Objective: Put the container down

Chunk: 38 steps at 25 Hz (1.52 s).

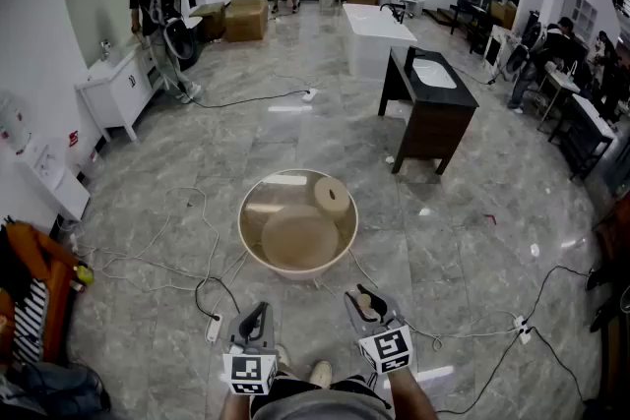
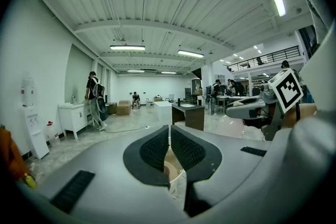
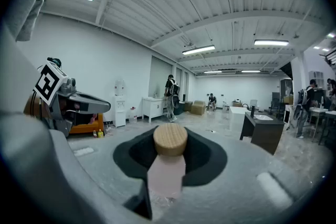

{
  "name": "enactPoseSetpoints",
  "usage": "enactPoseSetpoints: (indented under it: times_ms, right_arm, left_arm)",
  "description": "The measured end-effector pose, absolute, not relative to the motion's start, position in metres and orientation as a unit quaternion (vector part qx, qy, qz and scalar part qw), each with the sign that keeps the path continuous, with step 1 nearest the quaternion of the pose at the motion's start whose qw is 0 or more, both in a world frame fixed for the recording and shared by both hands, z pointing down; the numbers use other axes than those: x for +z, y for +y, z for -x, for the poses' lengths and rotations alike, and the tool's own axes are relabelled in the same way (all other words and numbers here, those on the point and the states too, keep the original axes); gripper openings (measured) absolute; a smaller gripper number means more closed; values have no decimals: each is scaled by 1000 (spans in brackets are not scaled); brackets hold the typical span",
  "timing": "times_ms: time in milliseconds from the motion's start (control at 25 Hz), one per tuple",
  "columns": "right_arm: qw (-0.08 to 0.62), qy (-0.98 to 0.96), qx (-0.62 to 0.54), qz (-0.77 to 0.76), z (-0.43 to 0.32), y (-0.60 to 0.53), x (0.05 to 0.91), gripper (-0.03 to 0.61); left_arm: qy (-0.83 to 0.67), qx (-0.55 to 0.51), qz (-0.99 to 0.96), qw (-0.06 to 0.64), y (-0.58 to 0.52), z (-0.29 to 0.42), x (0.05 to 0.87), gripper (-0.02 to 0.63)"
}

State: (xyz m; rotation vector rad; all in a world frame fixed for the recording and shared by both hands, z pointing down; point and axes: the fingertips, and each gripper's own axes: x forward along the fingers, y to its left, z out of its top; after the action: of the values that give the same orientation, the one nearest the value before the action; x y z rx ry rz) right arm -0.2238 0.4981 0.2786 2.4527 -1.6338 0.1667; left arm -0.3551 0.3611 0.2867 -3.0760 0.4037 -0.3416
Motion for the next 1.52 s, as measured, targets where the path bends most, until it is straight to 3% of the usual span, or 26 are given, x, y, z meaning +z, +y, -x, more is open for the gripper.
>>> enactPoseSetpoints:
  times_ms: [720,1520]
  right_arm:
    - [89,-558,45,-824,169,469,270,116]
    - [93,-575,53,-811,5,307,275,117]
  left_arm:
    - [113,-116,987,15,341,289,293,29]
    - [115,-125,985,15,188,119,291,29]
